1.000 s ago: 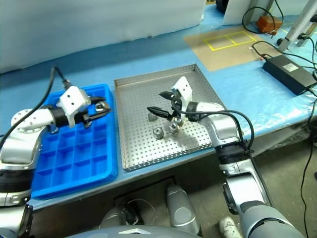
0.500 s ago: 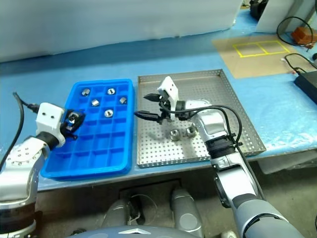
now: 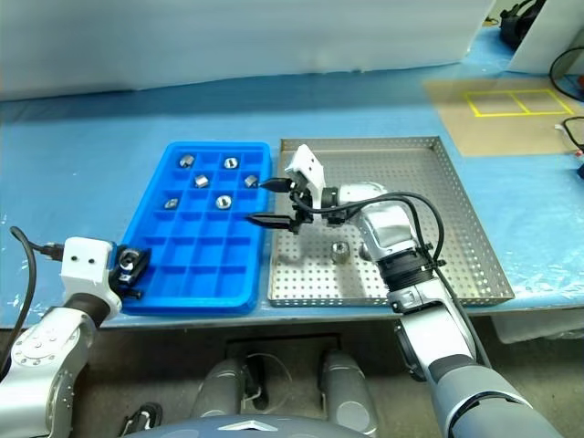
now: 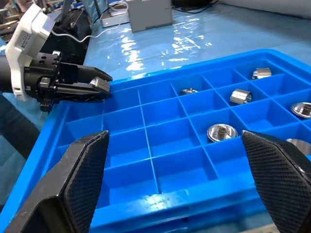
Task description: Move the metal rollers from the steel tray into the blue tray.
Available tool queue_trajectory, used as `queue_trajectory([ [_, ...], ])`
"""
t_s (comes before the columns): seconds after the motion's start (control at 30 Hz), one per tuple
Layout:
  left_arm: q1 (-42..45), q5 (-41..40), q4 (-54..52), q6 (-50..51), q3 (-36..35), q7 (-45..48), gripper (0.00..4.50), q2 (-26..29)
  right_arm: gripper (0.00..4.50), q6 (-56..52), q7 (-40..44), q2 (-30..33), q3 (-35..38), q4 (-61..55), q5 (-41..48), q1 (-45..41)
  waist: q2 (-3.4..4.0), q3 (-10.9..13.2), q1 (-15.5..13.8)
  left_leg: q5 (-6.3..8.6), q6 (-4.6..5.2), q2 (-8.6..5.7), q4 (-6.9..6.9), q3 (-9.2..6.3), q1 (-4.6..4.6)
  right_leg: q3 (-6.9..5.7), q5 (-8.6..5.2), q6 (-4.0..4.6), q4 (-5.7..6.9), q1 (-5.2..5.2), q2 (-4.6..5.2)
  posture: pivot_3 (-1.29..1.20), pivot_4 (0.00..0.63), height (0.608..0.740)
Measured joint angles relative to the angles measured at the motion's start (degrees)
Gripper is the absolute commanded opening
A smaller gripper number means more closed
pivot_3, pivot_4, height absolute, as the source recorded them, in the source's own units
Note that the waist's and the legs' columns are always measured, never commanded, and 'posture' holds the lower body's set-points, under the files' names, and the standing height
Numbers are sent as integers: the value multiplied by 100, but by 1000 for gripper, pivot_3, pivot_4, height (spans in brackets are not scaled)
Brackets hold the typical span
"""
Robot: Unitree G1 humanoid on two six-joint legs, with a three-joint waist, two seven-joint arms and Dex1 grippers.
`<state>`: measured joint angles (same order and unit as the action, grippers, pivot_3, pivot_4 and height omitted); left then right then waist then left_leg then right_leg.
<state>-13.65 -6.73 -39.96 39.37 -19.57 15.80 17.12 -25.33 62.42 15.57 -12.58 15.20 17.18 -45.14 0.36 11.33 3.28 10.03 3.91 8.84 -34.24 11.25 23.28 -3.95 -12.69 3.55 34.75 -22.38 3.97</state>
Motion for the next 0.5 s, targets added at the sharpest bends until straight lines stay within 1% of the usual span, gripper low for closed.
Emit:
queue_trajectory([
  [0.17,-33,29,86,-149,9,-54,1755,46,4500,43,47,0,-12,129,-97,-85,-1,-1,-28,0,0,-3,3,2,-1,7,1,1,-1,-2,0,-281,150,740],
  [0.47,255,45,588,-450,146,-110,1755,126,4500,45,108,-1,-60,133,-171,-77,-1,-1,-61,-2,-4,-1,15,12,-7,12,1,2,0,-7,-1,-299,150,740],
  [0.5,262,39,637,-453,156,-110,2105,122,4500,45,104,1,-60,133,-176,-74,-1,-1,-59,-2,-4,-1,15,12,-7,13,1,1,0,-7,-1,-302,150,740],
])
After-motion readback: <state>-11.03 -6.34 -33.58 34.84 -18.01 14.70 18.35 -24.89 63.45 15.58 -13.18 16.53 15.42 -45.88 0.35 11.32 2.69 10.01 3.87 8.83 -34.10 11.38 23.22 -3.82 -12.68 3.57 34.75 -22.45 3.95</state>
